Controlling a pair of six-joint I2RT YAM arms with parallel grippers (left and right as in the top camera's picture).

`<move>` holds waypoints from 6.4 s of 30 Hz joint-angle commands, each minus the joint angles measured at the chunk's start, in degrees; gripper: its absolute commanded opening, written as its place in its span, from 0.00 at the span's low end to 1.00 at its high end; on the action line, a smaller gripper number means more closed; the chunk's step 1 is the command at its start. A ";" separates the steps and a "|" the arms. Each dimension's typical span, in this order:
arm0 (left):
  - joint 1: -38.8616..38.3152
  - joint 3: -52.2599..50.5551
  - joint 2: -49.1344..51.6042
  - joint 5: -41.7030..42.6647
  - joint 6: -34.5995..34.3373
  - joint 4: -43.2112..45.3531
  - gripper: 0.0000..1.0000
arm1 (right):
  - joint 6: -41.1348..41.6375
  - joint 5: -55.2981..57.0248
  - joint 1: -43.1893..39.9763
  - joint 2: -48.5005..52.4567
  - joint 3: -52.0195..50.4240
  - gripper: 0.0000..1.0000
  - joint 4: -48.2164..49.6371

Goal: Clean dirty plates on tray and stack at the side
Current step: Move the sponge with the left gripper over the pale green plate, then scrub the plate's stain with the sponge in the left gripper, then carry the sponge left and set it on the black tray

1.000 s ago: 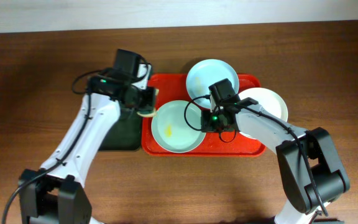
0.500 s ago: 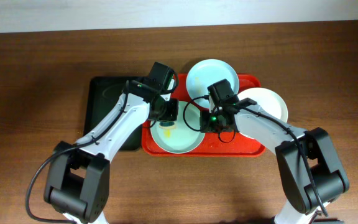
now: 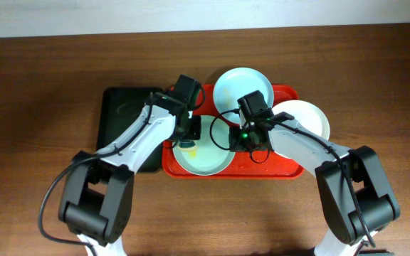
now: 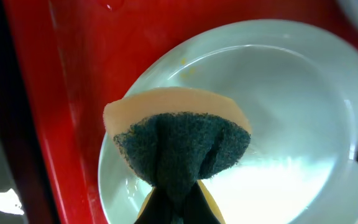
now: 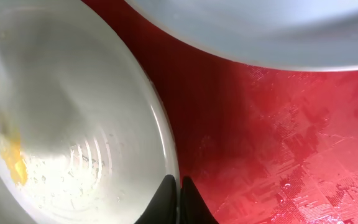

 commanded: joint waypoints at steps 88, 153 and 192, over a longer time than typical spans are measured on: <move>0.11 -8.17 6.54 4.48 -2.93 7.39 0.00 | -0.63 1.33 0.48 0.59 -0.52 0.04 -0.52; -1.40 -3.43 10.99 36.46 2.47 11.76 0.00 | -0.63 1.53 0.48 0.59 -0.52 0.04 -0.46; 22.75 -3.48 -6.05 -11.54 9.25 -0.02 0.00 | -0.63 1.53 0.48 0.59 -0.52 0.13 -1.22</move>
